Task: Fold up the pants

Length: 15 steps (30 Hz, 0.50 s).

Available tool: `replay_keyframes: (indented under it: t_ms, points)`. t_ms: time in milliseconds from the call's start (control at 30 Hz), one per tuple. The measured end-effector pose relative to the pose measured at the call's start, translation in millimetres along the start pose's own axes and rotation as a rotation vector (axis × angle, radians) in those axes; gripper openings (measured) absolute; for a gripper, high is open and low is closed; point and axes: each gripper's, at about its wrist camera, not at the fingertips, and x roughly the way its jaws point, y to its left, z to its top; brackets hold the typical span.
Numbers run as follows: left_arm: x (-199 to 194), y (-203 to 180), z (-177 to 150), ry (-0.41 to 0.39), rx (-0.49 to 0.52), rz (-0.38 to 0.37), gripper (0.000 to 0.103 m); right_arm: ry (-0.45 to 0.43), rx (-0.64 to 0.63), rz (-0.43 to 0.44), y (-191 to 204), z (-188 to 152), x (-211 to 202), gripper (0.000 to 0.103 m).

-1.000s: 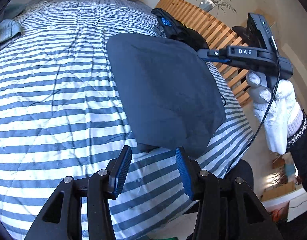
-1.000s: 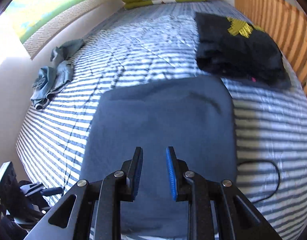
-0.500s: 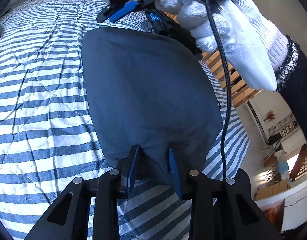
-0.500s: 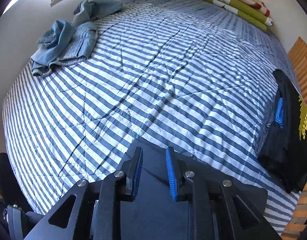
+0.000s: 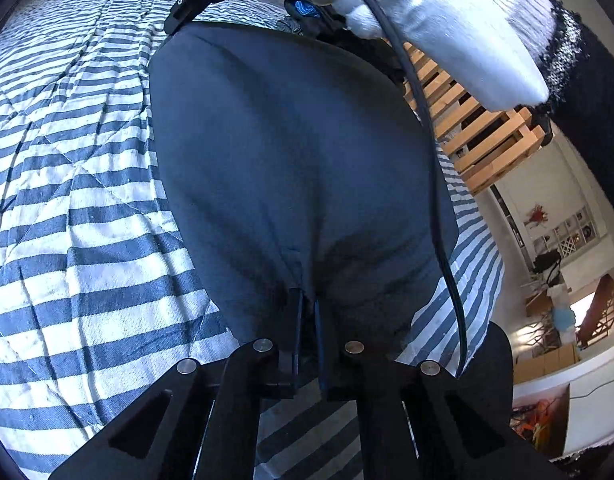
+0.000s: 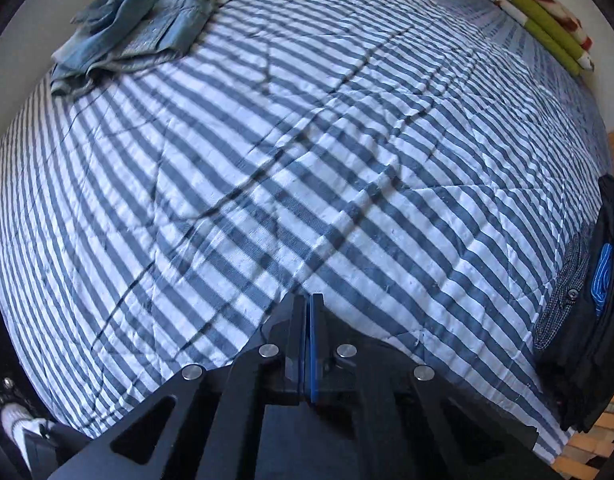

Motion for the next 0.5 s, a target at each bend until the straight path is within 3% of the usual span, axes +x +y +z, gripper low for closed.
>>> replay_keyframes:
  t_ms: [67,233,300,333,367,500]
  points:
    - [0.0,0.9,0.4,-0.005,-0.010,0.000,0.004,0.005,0.108,0.047,-20.8,3.4,6.4,0.000]
    - [-6.6,4.0,1.1,-0.011,-0.024,-0.015,0.004,-0.040,0.059,0.064,-13.8,-9.4,-6.2,0.003]
    - [-14.3,3.3,-0.7,-0.021,-0.011,-0.011,0.004,-0.023,0.038,0.086,-11.6,-12.2,-13.9,0.014]
    - [-17.2,1.9,-0.6,-0.026,-0.001,-0.007,0.003,-0.027,0.019,0.075,-9.3,-13.0,-17.5,0.032]
    - [-18.8,0.1,-0.6,-0.030,0.008,-0.004,0.003,-0.036,-0.004,0.057,-3.9,-12.3,-18.3,0.041]
    - [-19.1,-3.8,-1.0,-0.032,0.025,0.004,0.003,-0.018,-0.046,0.057,14.4,-5.9,-4.9,0.041]
